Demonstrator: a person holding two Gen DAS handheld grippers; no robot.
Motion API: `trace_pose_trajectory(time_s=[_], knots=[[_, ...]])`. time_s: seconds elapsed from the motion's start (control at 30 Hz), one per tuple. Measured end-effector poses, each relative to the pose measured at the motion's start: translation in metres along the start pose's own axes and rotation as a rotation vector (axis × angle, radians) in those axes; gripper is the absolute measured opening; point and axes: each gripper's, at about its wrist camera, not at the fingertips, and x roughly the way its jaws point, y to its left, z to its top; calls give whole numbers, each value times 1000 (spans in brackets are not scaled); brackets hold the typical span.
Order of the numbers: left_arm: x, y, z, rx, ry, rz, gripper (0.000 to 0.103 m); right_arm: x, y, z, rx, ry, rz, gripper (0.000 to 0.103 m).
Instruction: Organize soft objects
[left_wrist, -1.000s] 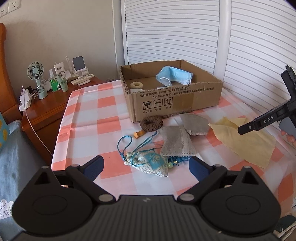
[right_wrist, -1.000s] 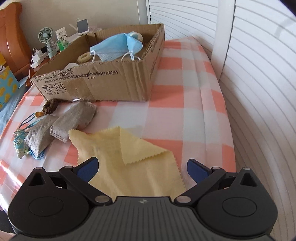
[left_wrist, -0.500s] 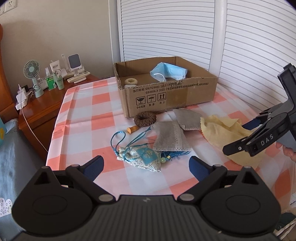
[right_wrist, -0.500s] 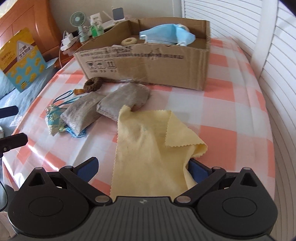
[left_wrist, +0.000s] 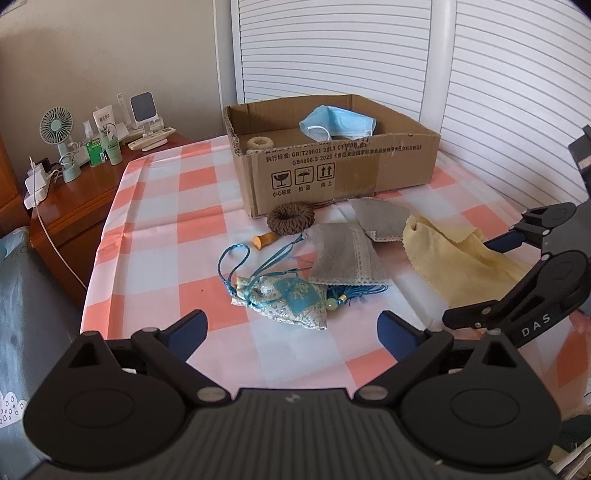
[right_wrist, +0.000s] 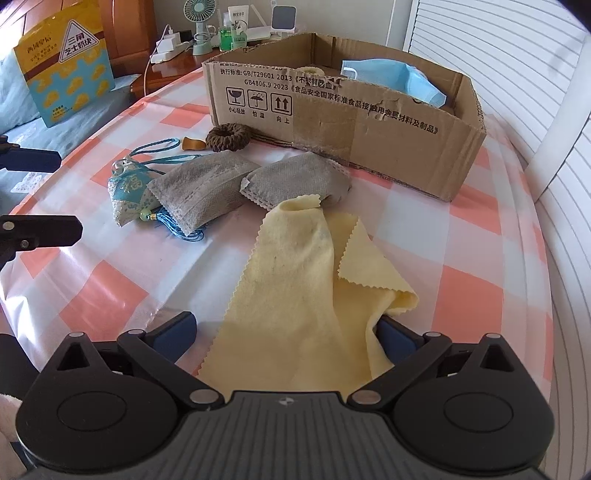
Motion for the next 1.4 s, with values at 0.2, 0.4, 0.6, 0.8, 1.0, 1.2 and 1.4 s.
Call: trace_pose_trajectory(time_s=[0.2, 0.4, 0.6, 0.8, 1.0, 1.2, 1.4], knots=[[27, 5, -1, -3, 60, 19, 98, -2, 1, -6, 20, -30, -18, 103], [46, 8, -3, -13, 104, 10, 99, -3, 1, -10, 21, -58, -18, 103], [53, 17, -2, -21, 98, -11, 103, -3, 0, -11, 17, -63, -15, 103], [54, 34, -1, -41, 110, 5, 103, -3, 0, -13, 9, -75, -9, 103], [63, 30, 9, -18, 99, -4, 103, -4, 0, -15, 7, -85, -6, 103], [66, 23, 17, 13, 74, 16, 91, -5, 0, -16, 7, -92, -7, 103], [68, 23, 21, -20, 63, -7, 76, -5, 0, -16, 8, -93, -7, 103]])
